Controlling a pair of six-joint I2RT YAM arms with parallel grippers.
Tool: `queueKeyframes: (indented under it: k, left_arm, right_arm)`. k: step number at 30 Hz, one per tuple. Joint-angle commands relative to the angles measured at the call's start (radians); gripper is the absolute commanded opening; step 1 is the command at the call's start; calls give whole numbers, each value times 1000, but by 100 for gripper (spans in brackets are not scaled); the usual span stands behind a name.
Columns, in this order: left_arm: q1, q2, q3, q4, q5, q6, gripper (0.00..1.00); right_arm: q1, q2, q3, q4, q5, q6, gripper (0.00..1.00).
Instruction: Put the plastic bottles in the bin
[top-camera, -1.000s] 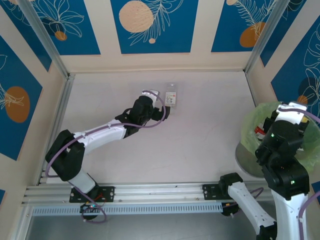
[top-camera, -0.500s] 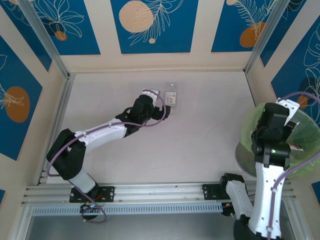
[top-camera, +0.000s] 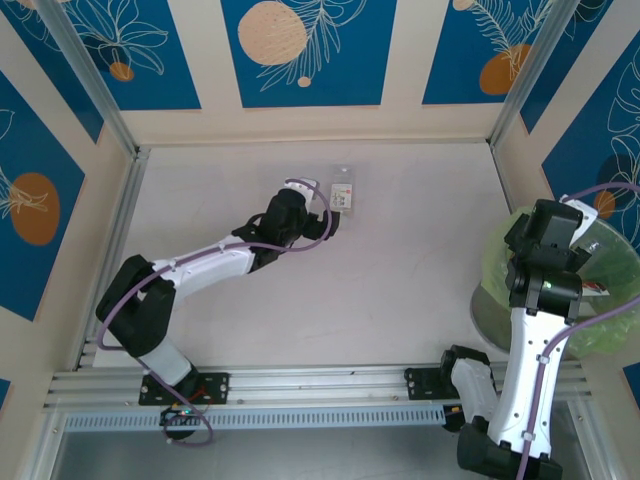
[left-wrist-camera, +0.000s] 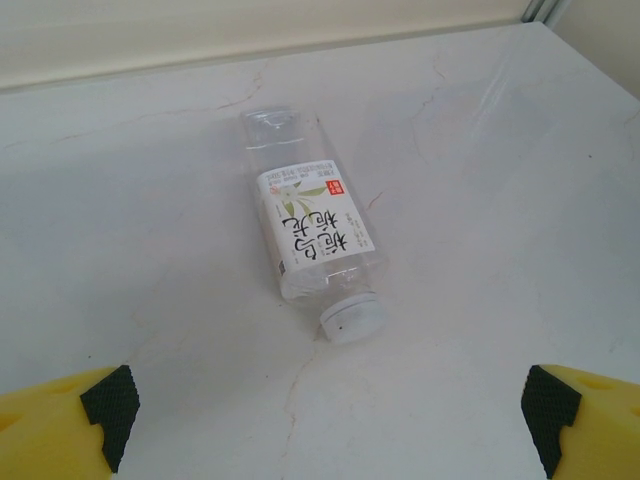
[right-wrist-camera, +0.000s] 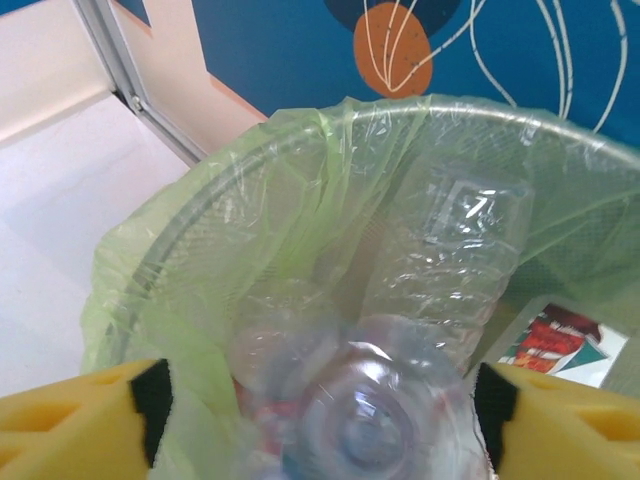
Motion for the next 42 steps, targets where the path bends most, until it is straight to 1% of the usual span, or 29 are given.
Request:
queueKeyframes:
  k: [1,3,9,13,18,22,24,29,34,40,42]
  left_arm:
    - [13,11,41,-4,24,-7,100]
    - [15,15,45,-6,26,-10,100]
    - [18,35,71,-25,46,-22,100]
    - [18,43,80,-36,56,-37,100]
    - [19,62,97,-63,65,-58,100]
    - [21,93,133,-98,87,-68,100]
    - [22,119,161,-121,104,-77,100]
    - [21,180,223,-166,114,-114,100]
    - [21,248,294,-228,170,-132,100]
    - [21,327,361,-272,169,-174,100]
    - [22,375,403,-286,166,-189,100]
  right_arm:
    - [25,-5,28,5,102,-24,95]
    - [54,-3,36,5,173,-32,100]
    - [145,-30,27,77,330,-88,100]
    - [200,-46,34,97,371,-97,100]
    - [255,-82,23,145,395,-102,100]
    - [335,-76,28,164,509,-146,99]
    - [379,-77,33,163,528,-149,99]
    - [440,-91,52,185,499,-146,100]
    - [449,-117,65,203,453,-130,99]
    - [449,-219,24,278,338,-121,100]
    - [447,-253,17,289,261,-121,100]
